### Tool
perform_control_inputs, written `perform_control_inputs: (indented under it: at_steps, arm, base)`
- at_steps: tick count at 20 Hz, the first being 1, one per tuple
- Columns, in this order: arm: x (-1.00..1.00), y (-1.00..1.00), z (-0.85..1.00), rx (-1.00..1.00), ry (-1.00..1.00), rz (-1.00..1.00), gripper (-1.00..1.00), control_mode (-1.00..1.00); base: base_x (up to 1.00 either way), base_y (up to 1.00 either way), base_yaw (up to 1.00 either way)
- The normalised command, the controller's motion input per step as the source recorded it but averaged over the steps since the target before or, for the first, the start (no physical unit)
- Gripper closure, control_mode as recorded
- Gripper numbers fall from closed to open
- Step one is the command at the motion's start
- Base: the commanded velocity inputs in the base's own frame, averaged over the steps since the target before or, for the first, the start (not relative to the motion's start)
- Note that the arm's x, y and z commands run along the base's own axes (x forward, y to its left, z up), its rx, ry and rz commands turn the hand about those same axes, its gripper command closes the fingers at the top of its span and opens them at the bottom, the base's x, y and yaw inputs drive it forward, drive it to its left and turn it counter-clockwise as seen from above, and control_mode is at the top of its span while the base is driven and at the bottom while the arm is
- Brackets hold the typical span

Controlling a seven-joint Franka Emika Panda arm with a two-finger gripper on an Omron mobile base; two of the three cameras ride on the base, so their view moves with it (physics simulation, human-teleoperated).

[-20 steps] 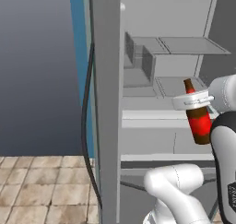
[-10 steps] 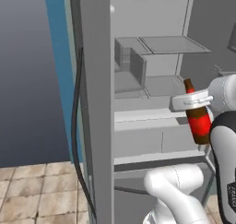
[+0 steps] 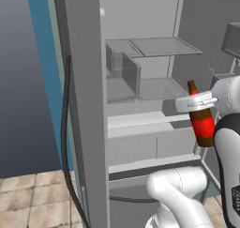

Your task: Place the beer and liquor on the top shelf of the fridge to keep them out of children's reach, and place the tomato on lower shelves for easy access.

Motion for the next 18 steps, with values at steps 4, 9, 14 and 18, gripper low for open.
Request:
perform_control_inputs:
  at_steps: [4, 9, 14, 18]
  arm:
    - [0.00, 0.00, 0.00, 0.00, 0.00, 0.00, 1.00, 1.00]
    - [0.00, 0.00, 0.00, 0.00, 0.00, 0.00, 1.00, 1.00]
    - [0.00, 0.00, 0.00, 0.00, 0.00, 0.00, 1.00, 1.00]
    - [0.00, 0.00, 0.01, 0.00, -0.23, -0.06, 1.00, -1.00]
  base:
    - [0.46, -0.04, -0.13]
    - [0.48, 0.00, -0.12]
    - [0.28, 0.00, -0.09]
    - [0.00, 0.00, 0.00]
